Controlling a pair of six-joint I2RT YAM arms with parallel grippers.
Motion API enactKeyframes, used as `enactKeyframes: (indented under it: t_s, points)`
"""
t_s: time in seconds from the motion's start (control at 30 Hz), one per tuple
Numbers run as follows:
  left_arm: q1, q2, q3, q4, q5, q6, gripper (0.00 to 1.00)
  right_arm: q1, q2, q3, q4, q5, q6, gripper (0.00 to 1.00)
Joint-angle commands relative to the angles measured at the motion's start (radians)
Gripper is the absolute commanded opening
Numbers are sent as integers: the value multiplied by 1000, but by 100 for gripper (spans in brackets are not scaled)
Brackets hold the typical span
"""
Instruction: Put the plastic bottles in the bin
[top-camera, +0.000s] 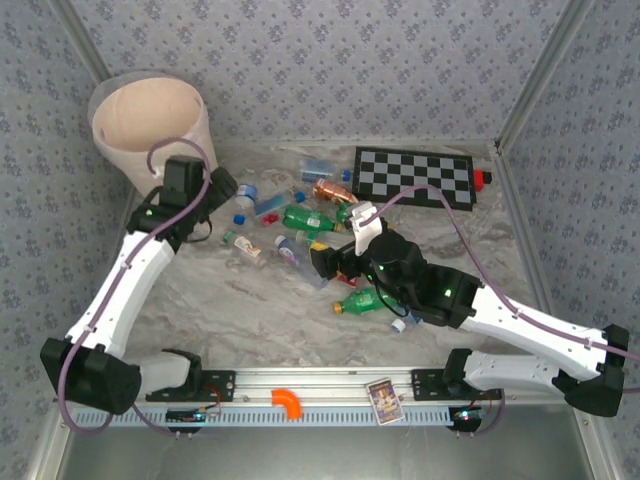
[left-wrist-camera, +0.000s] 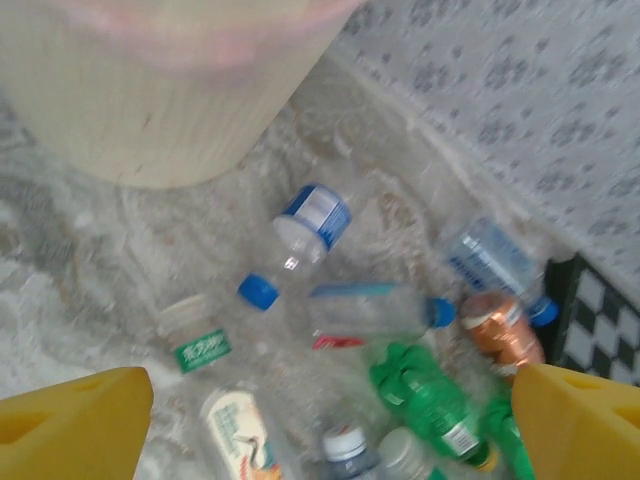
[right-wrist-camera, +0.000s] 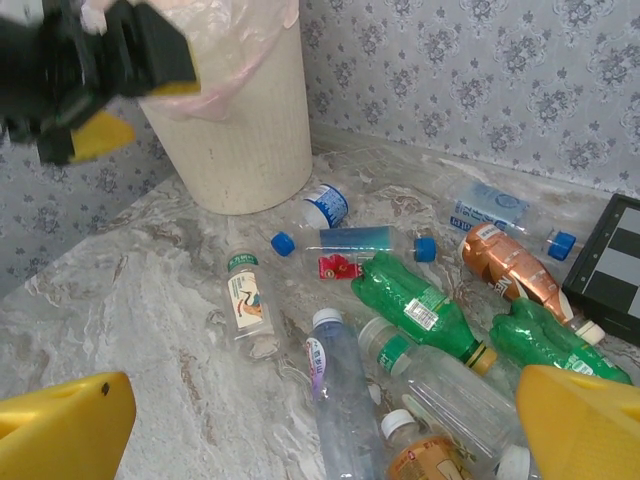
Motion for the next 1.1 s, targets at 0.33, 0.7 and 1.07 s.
enactKeyframes:
  t_s: [0.33,0.7,1.07]
  points:
    - [-130,91,-231,72,-57,-161,90,-20,-41,-44,12,11,41,99]
    - [-172,360,-131,6,-43,-170,89,-54,-128,-112,-2,3,48,100]
    - [-170,484,-94,30,-34,-124,90,-85,-127,-103,-17,-10,60,100]
